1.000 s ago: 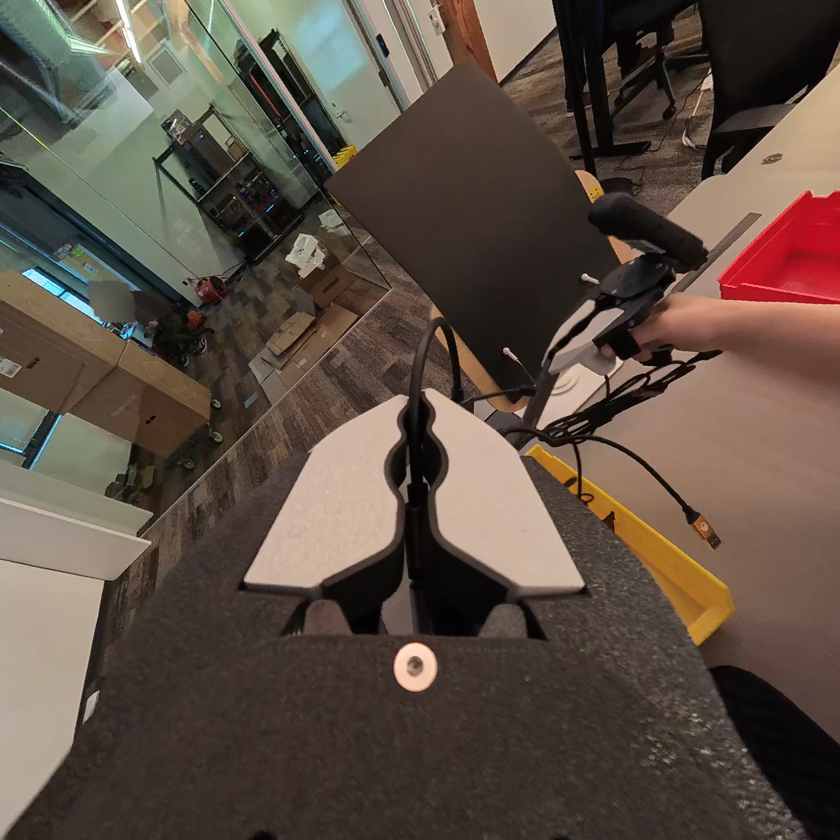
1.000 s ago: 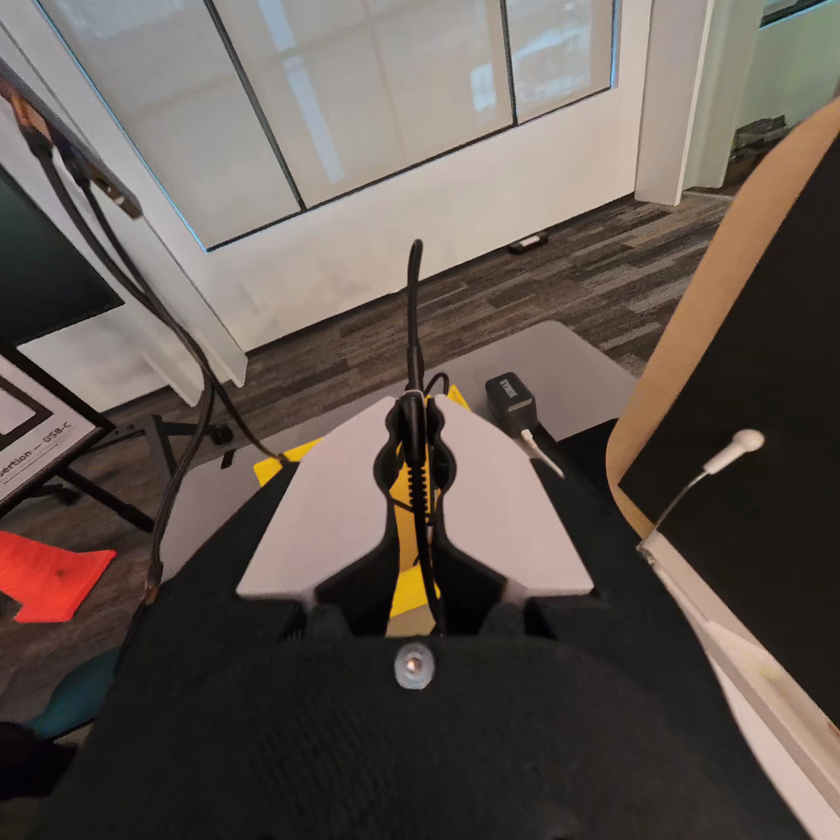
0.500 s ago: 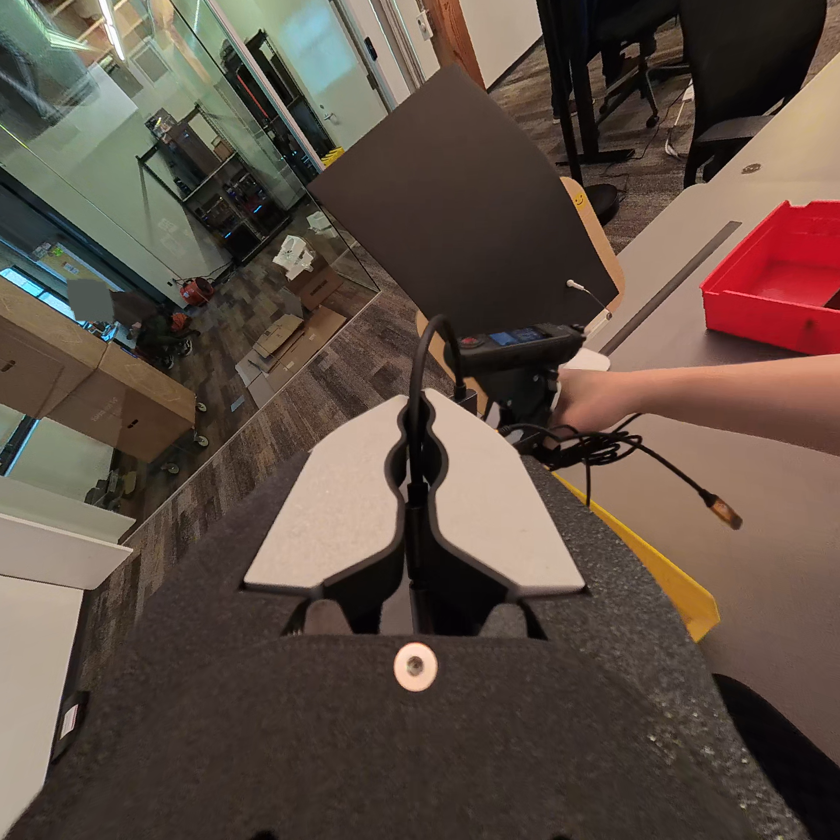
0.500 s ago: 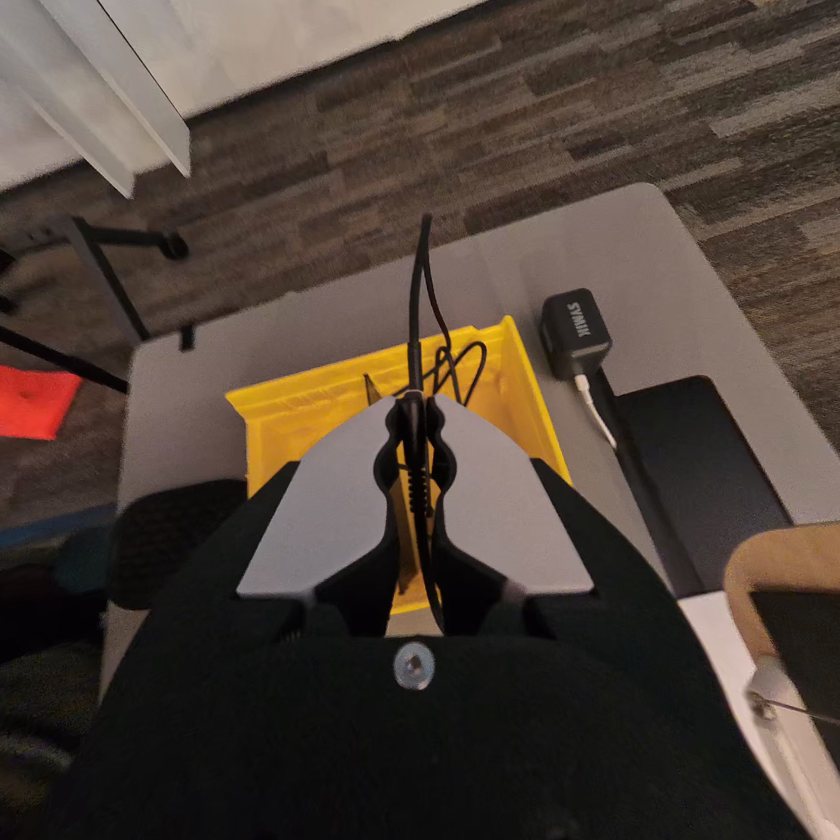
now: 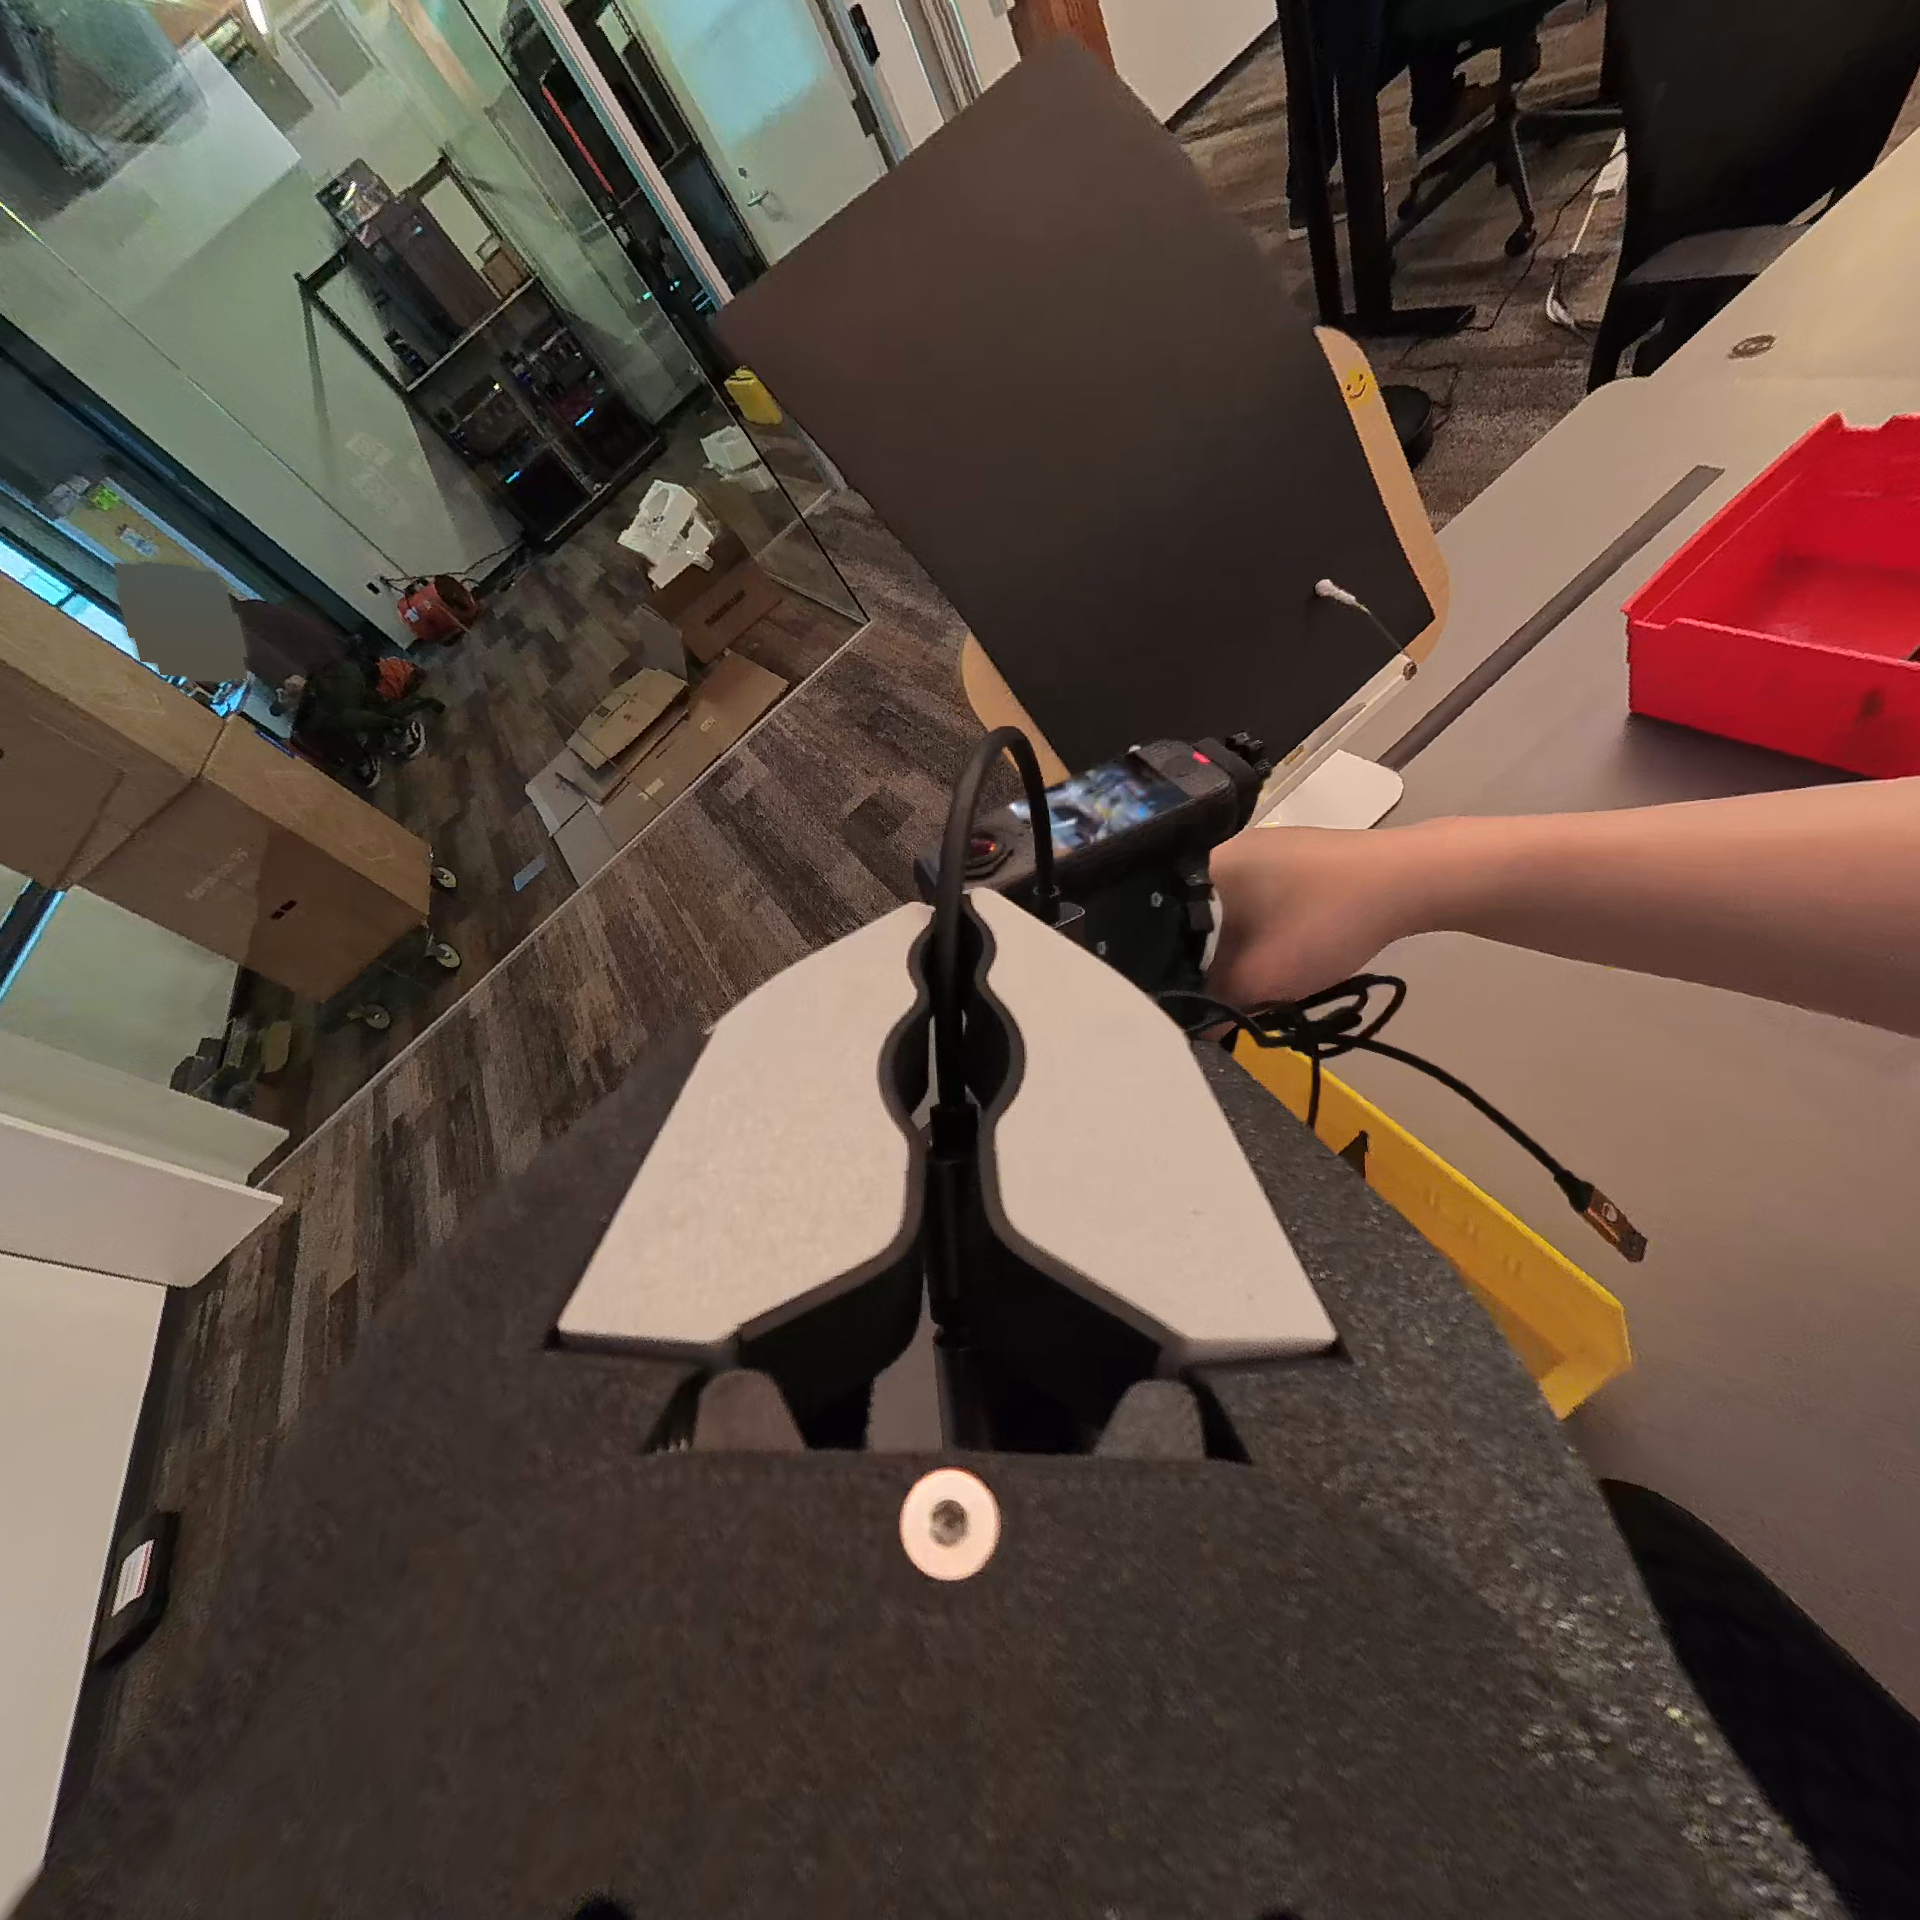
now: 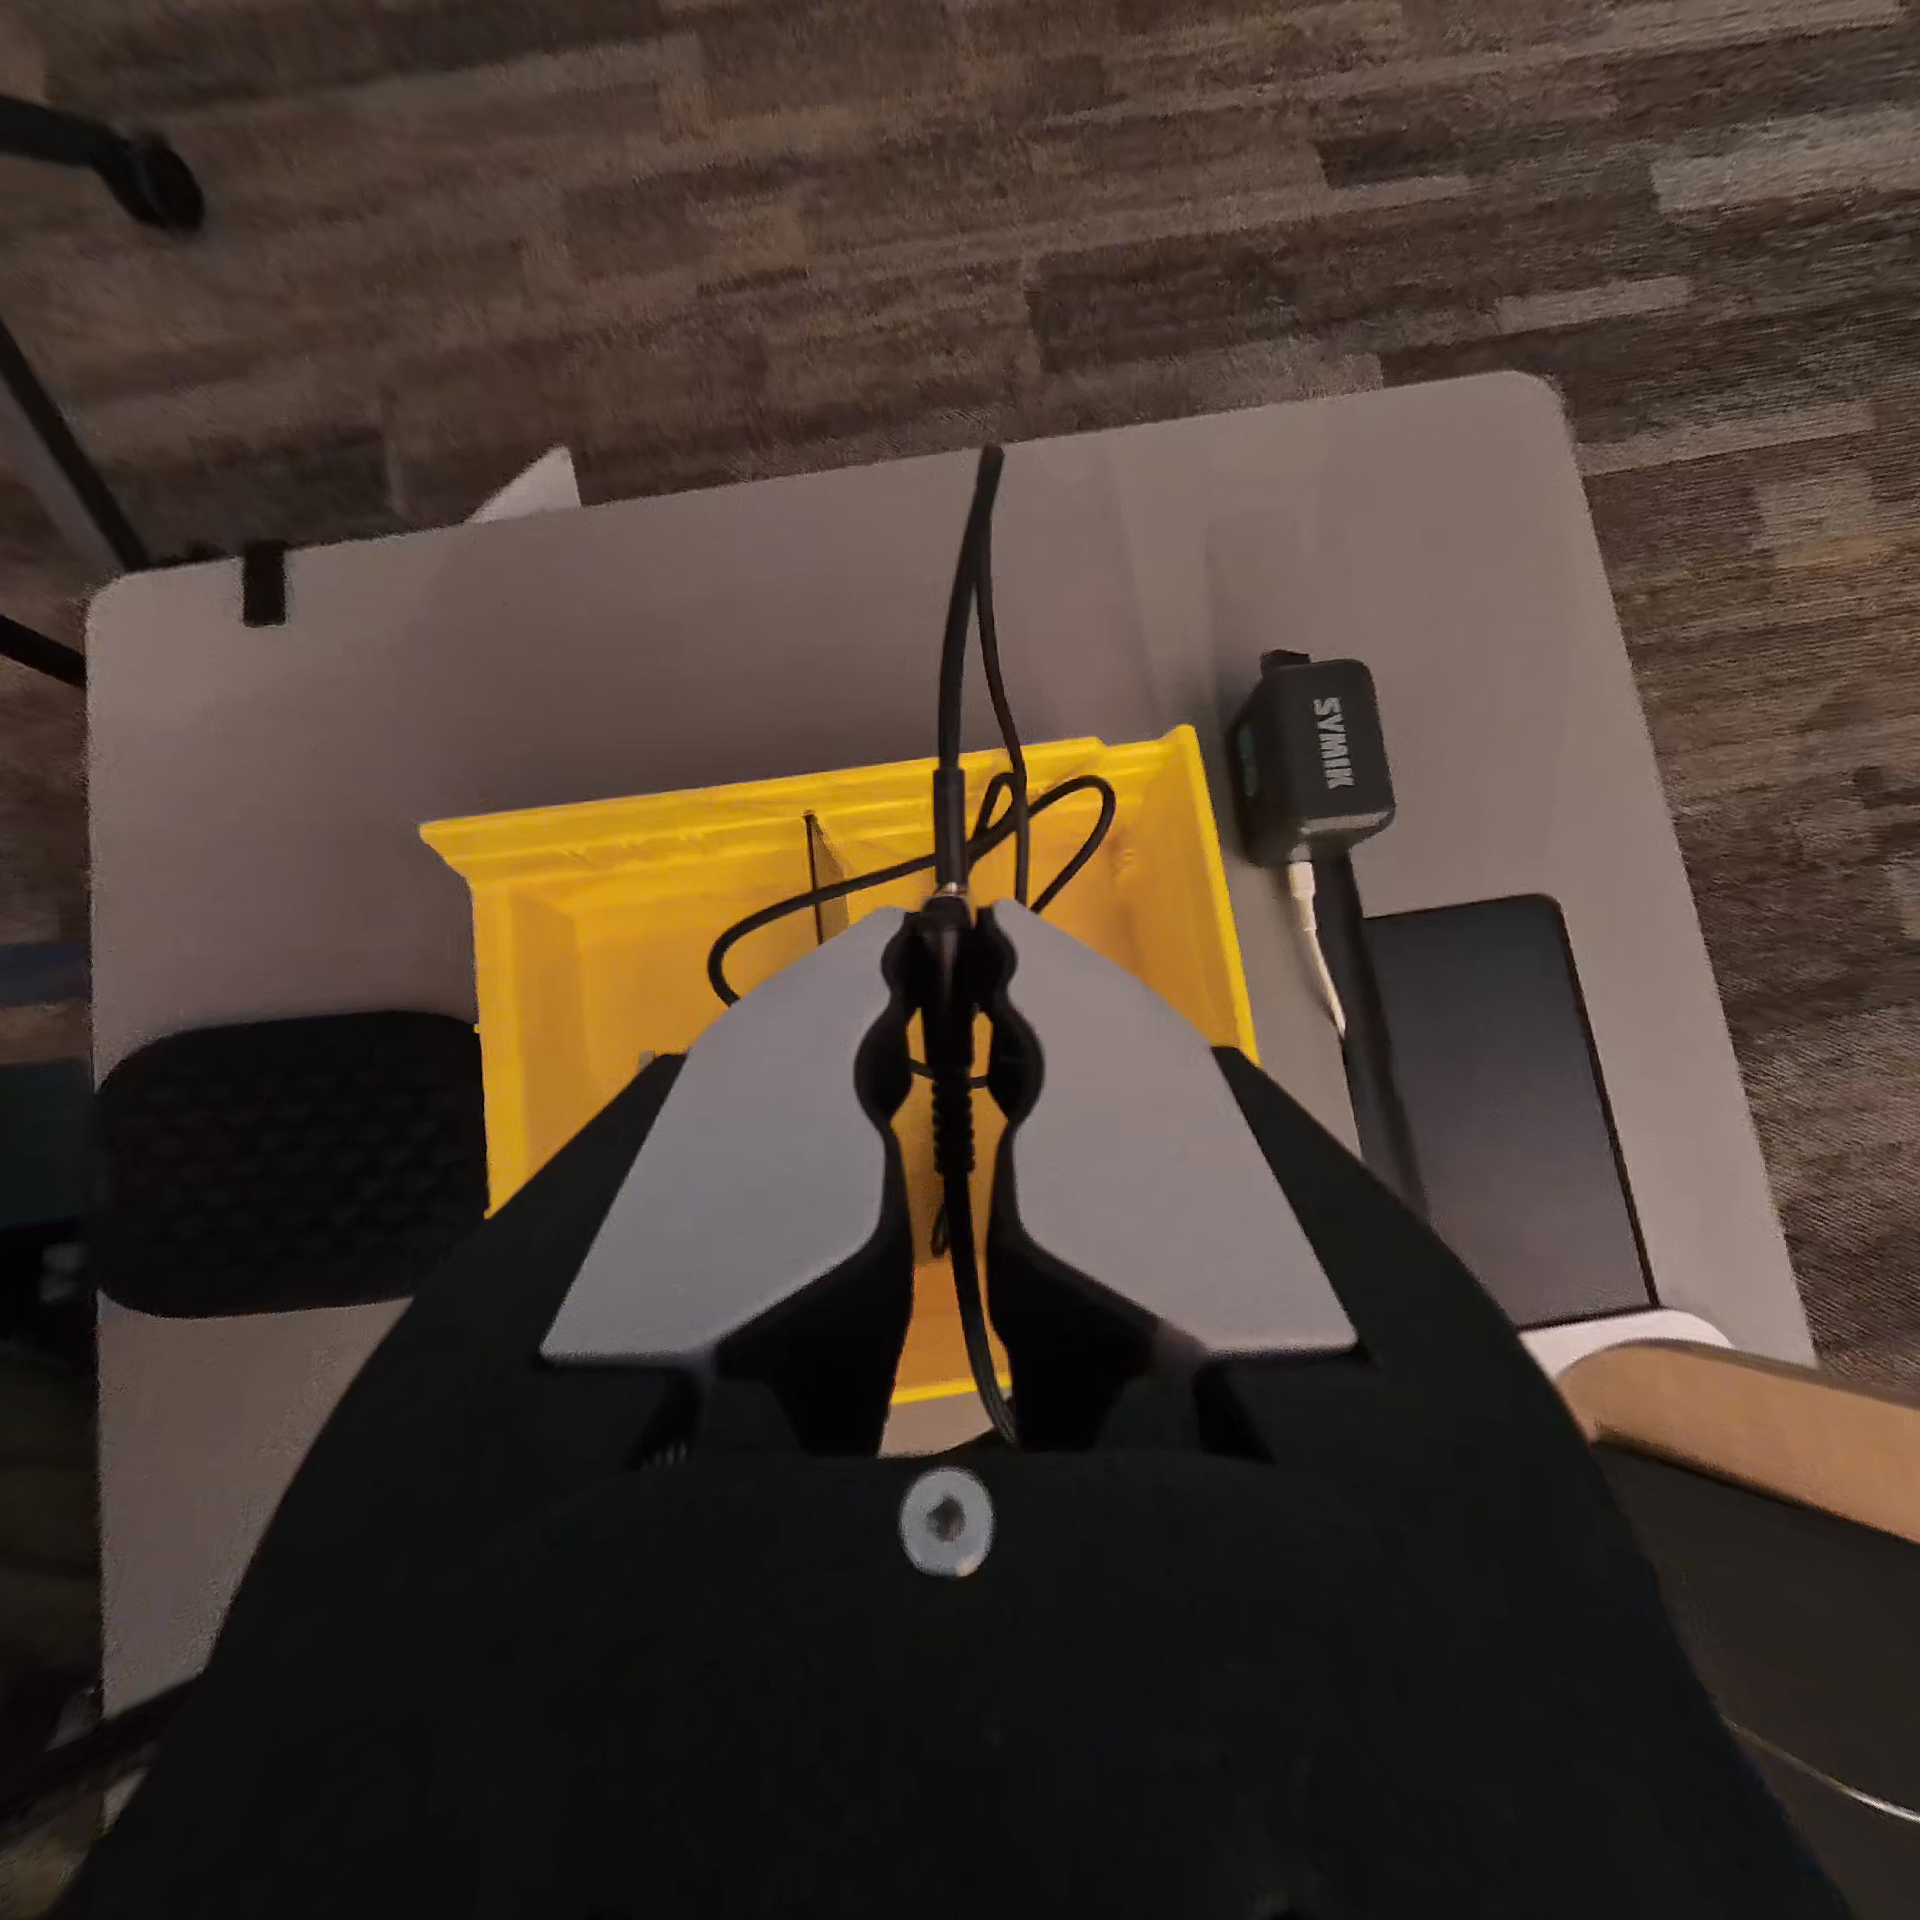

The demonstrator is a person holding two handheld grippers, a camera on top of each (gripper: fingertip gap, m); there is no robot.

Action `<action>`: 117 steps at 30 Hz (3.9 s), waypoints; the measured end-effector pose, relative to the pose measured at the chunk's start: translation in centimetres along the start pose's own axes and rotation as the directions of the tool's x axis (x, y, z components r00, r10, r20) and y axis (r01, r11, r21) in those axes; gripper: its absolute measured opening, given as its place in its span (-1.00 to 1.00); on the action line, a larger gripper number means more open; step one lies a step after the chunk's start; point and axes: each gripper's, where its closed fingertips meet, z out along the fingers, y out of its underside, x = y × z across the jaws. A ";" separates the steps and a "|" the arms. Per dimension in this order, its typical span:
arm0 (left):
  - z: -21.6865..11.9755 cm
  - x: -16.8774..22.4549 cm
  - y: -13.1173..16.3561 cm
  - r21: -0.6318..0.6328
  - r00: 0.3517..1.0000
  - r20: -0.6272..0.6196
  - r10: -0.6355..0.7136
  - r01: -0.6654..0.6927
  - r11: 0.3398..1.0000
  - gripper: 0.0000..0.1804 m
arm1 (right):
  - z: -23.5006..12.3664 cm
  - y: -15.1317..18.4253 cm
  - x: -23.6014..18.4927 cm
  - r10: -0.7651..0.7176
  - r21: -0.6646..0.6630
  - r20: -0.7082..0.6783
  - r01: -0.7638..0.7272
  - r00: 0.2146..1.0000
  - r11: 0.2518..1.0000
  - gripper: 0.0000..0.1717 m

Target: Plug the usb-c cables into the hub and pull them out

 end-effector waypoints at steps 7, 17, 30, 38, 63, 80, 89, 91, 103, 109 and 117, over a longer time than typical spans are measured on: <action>-0.5 -0.3 1.1 -0.006 1.000 0.006 -0.012 0.012 1.000 -1.00 | 0.7 -0.8 -0.5 -0.012 -0.061 -0.009 0.011 1.000 0.998 -0.88; -1.8 -0.6 1.3 0.006 1.000 0.017 -0.022 0.022 1.000 -1.00 | 2.9 5.3 2.8 0.153 -0.155 -0.040 -0.158 0.987 0.975 -0.88; -0.4 2.9 0.3 0.021 0.998 -0.044 0.051 -0.050 0.999 -1.00 | -1.4 10.1 5.5 0.227 0.098 -0.011 -0.225 0.974 0.969 -0.58; 2.9 8.5 -0.9 0.017 0.978 -0.138 0.158 -0.157 0.987 -1.00 | -16.7 7.0 0.7 0.054 0.623 -0.145 0.049 0.988 0.781 -0.46; 10.9 23.4 -0.9 0.353 0.945 0.010 0.328 -0.310 0.883 -0.65 | -25.4 18.3 -1.8 0.335 0.689 0.408 -0.527 0.849 0.498 -0.89; 18.7 33.2 2.5 0.187 0.403 0.477 0.781 -0.915 0.358 -0.59 | -24.4 25.4 -2.6 0.398 0.219 0.873 -0.956 0.282 0.197 -0.89; 20.0 36.4 3.9 0.285 0.452 0.323 0.831 -0.884 0.370 -0.85 | -22.5 27.5 -3.0 0.378 0.060 0.920 -0.991 0.100 0.118 -0.89; 20.7 36.3 4.3 0.256 0.445 0.299 0.844 -0.889 0.379 -0.80 | -22.1 27.8 -3.4 0.388 0.051 0.915 -0.986 0.109 0.157 -0.89; 21.1 37.2 4.8 0.286 0.510 0.264 0.818 -0.852 0.439 -0.85 | -21.7 27.8 -3.5 0.400 0.055 0.909 -0.983 0.121 0.172 -0.89; 21.4 36.9 4.8 0.263 0.532 0.252 0.808 -0.842 0.472 -0.89 | -21.4 27.9 -2.9 0.408 0.132 0.890 -0.972 0.202 0.193 -0.87; 19.0 33.5 1.8 0.420 0.846 0.104 0.522 -0.513 0.748 -0.90 | -27.1 26.7 -2.3 0.308 0.611 0.591 -0.663 0.746 0.433 -0.89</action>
